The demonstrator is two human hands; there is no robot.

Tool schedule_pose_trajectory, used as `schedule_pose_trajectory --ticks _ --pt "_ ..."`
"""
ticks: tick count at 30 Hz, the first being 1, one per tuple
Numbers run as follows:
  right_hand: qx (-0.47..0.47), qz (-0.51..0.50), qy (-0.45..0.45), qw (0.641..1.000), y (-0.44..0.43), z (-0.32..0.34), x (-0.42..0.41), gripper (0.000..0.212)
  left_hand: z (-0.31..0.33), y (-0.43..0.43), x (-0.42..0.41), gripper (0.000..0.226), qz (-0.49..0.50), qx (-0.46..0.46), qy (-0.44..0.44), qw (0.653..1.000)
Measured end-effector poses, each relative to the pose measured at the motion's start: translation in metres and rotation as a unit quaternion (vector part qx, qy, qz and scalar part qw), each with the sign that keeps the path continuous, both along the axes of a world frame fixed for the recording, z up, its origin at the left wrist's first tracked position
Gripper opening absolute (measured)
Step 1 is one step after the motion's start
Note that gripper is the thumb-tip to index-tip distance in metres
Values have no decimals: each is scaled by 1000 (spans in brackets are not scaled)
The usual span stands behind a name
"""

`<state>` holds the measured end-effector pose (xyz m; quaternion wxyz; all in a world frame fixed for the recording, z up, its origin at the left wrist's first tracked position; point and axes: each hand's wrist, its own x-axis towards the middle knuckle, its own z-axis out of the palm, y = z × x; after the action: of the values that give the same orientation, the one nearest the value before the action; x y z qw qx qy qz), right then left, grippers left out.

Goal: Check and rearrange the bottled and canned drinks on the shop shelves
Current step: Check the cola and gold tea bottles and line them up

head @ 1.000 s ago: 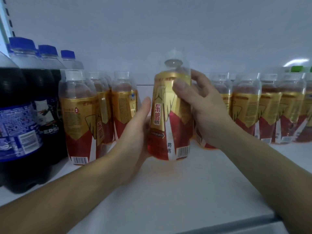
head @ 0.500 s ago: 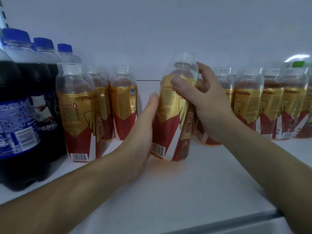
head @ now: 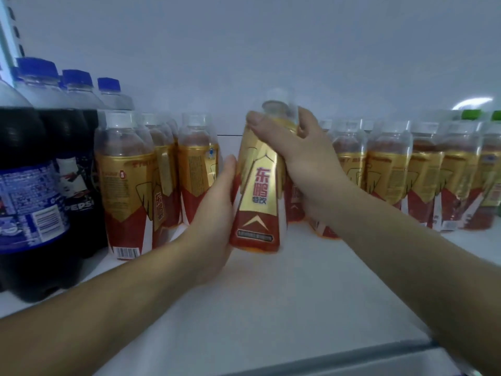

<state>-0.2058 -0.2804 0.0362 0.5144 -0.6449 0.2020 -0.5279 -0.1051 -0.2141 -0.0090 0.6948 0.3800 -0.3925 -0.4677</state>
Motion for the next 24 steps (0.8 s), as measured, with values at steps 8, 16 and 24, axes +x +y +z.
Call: schedule_pose_trajectory --ticks 8,16,24 --pt "66 173 65 981 -5 -3 8 74 -4 6 21 51 -62 71 36 995" --pt "-41 33 -27 998 -2 -10 0 54 -5 -12 2 60 24 13 15 1000" --pt "75 146 67 984 -9 -7 -3 52 -5 8 17 69 -143 95 20 985"
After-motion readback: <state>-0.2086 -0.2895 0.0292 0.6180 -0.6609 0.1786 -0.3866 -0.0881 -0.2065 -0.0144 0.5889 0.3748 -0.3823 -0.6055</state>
